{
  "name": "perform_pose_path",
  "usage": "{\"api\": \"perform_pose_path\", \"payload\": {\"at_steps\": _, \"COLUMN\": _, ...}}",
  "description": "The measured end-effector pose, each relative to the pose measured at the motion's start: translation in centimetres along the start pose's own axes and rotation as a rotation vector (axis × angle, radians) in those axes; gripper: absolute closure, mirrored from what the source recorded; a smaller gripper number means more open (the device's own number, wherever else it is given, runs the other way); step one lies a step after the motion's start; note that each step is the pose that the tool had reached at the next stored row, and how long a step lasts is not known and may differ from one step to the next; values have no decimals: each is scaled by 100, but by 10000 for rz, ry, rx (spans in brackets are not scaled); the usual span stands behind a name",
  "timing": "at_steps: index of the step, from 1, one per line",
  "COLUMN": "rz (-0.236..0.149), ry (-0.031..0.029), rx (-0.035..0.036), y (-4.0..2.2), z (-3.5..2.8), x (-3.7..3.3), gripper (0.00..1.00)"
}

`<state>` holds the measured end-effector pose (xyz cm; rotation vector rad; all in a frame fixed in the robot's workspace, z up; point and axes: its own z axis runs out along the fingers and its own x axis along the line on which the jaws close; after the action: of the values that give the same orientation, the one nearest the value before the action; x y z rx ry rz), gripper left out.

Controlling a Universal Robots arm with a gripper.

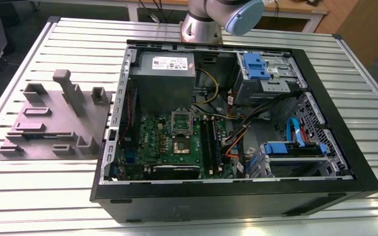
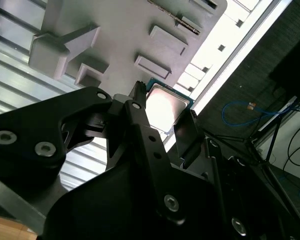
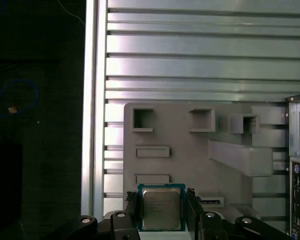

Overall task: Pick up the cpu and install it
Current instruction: 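Pick up the cpu and move it towards the insertion slot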

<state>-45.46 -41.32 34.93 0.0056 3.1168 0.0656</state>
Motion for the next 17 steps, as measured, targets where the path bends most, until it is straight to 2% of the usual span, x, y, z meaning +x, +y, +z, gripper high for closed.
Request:
{"api": "perform_pose_path", "payload": {"at_steps": 13, "rz": 1, "ry": 0, "rx": -1, "y": 0, "z": 0, "x": -30, "gripper": 53}}
{"api": "perform_pose_path", "payload": {"at_steps": 17, "rz": 0, "ry": 0, "rx": 2, "y": 2, "z": -39, "x": -33, "gripper": 53}}
